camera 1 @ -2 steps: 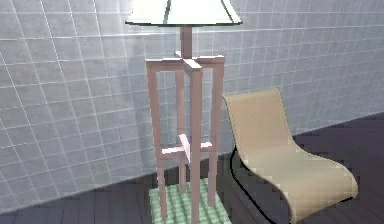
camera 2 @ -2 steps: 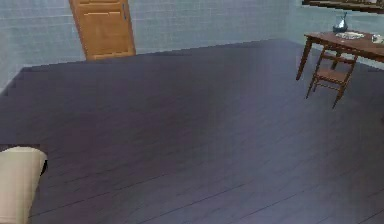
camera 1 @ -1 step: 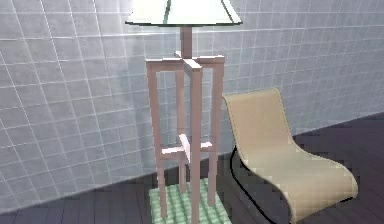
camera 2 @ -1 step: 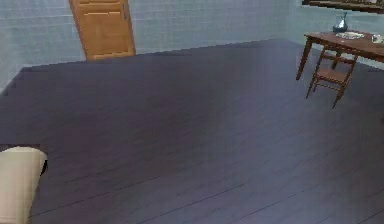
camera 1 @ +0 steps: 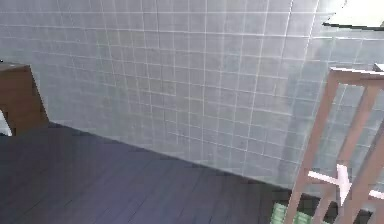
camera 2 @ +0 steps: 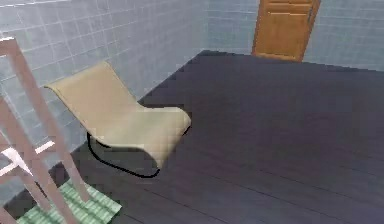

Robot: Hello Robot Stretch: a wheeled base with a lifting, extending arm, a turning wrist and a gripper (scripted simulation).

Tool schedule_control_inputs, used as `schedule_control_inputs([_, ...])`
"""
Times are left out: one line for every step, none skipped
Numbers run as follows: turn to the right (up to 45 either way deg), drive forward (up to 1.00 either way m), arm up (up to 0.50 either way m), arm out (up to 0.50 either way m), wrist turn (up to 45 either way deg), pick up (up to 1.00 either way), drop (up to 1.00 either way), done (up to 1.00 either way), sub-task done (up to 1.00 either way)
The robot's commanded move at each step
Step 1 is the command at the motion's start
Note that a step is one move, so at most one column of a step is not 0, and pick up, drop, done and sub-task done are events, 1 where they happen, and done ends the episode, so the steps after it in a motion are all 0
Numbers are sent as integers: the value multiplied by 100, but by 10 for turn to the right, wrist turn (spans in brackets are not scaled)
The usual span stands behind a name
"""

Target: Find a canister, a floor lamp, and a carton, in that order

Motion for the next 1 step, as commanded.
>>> schedule_control_inputs([-450, 0, 0, 0, 0, 0, 0, 0, 0])
